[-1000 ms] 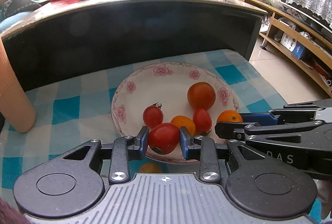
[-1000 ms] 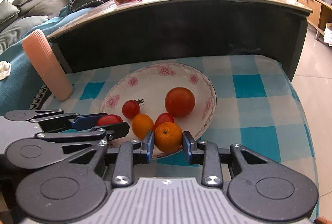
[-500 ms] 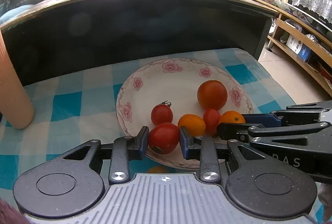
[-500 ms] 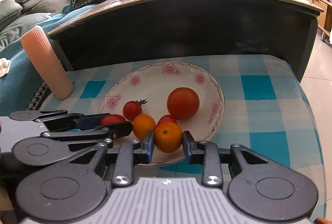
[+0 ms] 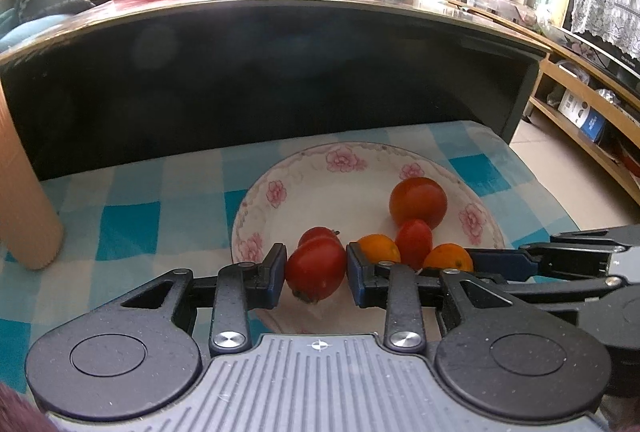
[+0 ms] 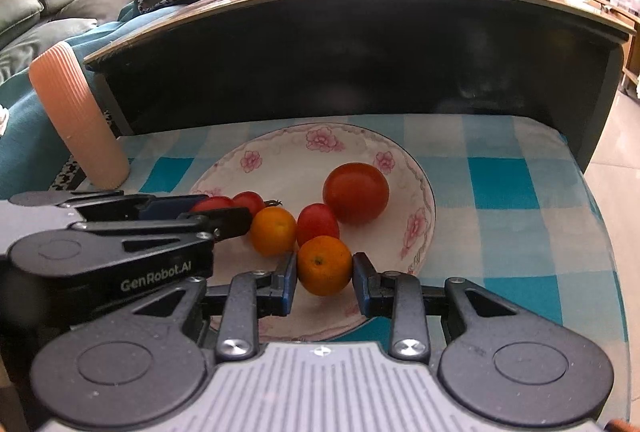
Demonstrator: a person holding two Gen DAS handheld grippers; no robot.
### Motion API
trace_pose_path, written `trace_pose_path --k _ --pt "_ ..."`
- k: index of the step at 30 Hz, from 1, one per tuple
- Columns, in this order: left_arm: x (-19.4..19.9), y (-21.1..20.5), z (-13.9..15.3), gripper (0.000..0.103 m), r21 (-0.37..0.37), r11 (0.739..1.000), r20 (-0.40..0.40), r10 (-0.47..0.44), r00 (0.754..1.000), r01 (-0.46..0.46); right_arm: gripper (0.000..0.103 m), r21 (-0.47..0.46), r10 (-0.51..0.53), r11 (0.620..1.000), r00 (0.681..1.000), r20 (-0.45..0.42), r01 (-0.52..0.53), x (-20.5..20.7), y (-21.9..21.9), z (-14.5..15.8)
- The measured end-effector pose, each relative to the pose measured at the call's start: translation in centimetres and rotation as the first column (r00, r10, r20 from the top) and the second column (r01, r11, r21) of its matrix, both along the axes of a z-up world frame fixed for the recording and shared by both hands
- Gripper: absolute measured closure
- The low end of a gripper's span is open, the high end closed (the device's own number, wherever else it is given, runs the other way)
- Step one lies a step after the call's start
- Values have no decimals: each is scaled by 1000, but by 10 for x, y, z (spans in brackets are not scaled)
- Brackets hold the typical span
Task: Organize fruits
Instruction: 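Lower both fruits into the plate and open both tools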
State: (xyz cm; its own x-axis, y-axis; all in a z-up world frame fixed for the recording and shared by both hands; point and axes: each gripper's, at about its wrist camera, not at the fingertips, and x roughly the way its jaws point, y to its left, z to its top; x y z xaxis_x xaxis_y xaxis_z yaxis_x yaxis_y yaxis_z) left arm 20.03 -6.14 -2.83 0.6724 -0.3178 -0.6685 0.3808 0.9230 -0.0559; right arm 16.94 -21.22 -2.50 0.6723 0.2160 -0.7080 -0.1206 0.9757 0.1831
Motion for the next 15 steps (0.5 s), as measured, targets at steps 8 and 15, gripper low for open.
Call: trace_pose_path --k 8,15 --pt "4 6 3 46 -1 1000 2 18 1000 -18 54 -23 -2 1000 1000 20 2 -2 1 4" --pt "-2 11 17 40 12 1000 28 27 999 -27 49 -8 -21 1000 998 51 21 -7 -2 17"
